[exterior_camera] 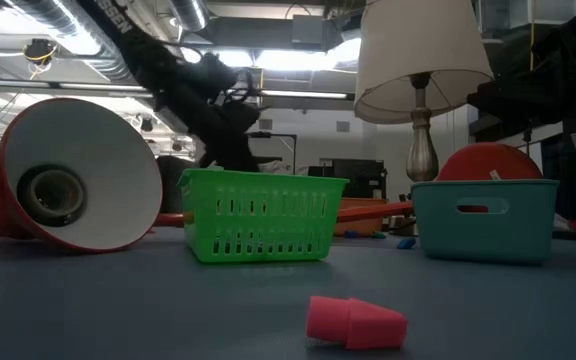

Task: Sort crayons
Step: Put the gray crayon into the orange bin, then put the brown crayon into the red bin

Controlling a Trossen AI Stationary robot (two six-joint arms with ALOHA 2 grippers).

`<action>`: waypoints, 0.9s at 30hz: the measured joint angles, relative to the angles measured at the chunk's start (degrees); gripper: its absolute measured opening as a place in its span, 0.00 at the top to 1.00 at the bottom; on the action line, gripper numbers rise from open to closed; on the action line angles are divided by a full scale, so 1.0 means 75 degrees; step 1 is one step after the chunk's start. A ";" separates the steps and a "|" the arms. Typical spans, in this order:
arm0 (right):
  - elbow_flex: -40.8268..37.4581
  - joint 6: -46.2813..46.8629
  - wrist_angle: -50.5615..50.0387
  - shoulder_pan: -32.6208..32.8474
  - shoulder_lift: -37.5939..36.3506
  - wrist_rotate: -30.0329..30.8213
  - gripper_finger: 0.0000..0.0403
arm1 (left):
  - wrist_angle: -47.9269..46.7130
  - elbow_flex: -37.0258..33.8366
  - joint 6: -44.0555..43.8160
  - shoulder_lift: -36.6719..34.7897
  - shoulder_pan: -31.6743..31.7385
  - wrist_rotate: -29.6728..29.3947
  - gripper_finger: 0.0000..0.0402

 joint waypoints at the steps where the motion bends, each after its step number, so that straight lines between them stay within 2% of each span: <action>1: -0.0001 0.0001 0.0001 0.0000 0.0000 0.0002 0.68 | 0.0149 0.0000 0.0002 0.0000 -0.0197 -0.0339 0.93; 5: 0.0000 0.0003 0.0001 -0.0001 -0.0001 -0.0001 0.68 | 0.0802 0.0000 0.0373 -0.0001 -0.0770 -0.1268 0.90; 13: -0.0002 0.0003 0.0002 0.0002 -0.0001 -0.0001 0.68 | 0.1321 0.0000 0.0664 -0.0003 -0.1104 -0.1548 0.81; 17: 0.0001 0.0003 0.0002 0.0002 0.0001 -0.0001 0.68 | 0.1308 0.0000 0.0664 -0.0003 -0.0763 -0.1971 0.81; 21: -0.0001 0.0001 0.0003 -0.0001 0.0001 -0.0001 0.68 | 0.1035 0.0002 0.0655 -0.0006 -0.0095 -0.1981 0.81; 25: -0.0001 0.0002 0.0000 0.0001 -0.0001 0.0001 0.68 | 0.0091 0.0003 0.0662 -0.0009 0.0629 -0.1917 0.81; 27: 0.0001 0.0003 0.0000 0.0001 0.0001 0.0002 0.68 | -0.0510 0.0003 0.0763 -0.0009 0.0989 -0.1649 0.81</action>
